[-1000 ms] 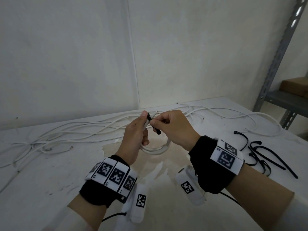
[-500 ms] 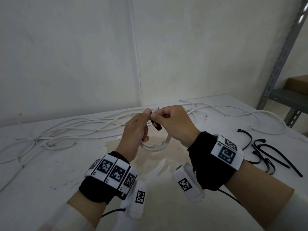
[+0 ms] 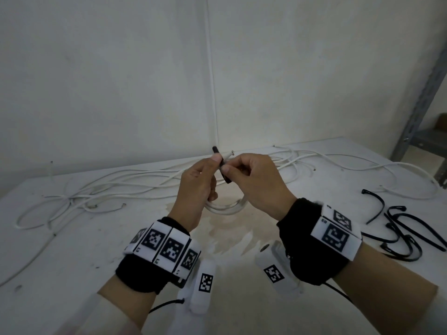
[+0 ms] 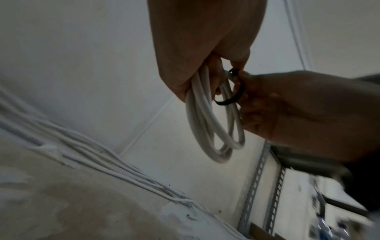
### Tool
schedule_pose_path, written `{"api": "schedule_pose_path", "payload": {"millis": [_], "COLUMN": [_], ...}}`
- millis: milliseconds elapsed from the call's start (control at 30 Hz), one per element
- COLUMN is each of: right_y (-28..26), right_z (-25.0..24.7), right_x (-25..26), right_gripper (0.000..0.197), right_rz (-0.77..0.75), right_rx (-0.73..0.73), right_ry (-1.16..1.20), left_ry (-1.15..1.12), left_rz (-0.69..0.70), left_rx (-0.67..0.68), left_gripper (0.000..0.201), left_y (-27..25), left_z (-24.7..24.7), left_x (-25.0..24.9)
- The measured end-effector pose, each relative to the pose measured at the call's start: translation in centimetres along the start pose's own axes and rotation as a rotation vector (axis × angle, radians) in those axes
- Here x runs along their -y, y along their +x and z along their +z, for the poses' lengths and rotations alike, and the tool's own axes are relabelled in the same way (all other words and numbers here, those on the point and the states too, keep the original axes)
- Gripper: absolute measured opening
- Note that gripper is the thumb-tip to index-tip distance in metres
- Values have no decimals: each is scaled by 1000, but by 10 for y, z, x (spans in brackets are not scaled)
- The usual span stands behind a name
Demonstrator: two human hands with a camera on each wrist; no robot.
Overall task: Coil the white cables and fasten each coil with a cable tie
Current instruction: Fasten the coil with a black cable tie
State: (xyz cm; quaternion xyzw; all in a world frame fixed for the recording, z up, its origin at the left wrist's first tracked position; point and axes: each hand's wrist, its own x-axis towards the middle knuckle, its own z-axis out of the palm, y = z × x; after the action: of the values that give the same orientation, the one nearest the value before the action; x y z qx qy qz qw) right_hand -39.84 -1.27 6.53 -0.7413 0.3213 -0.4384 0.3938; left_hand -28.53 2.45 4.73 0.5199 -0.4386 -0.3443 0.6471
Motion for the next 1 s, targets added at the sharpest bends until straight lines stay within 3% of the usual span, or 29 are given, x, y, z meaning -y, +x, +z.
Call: {"api": "schedule_pose_path", "payload": {"millis": [100, 200, 367, 600, 833, 1000], "right_y": [3, 4, -2, 0, 11, 16], "right_z": [3, 0, -1, -2, -14, -14], "right_x": [-1, -1, -4, -5, 5, 12], "right_gripper": [20, 6, 9, 13, 11, 12], "right_rz": [10, -3, -61, -24, -69, -74], "right_rx": [-50, -23, -5, -73, -126, 37], "right_ry": [47, 67, -58, 29, 16, 66], "left_ry": [19, 20, -40, 12, 2, 49], "left_rz": [10, 20, -15, -4, -51, -52], "left_rx": [13, 6, -4, 4, 28, 110], "left_gripper": [44, 31, 51, 25, 20, 21], "left_y": [-1, 2, 1, 1, 2, -1], "left_z": [2, -1, 0, 4, -7, -4], "left_x": [-2, -5, -3, -5, -9, -14]}}
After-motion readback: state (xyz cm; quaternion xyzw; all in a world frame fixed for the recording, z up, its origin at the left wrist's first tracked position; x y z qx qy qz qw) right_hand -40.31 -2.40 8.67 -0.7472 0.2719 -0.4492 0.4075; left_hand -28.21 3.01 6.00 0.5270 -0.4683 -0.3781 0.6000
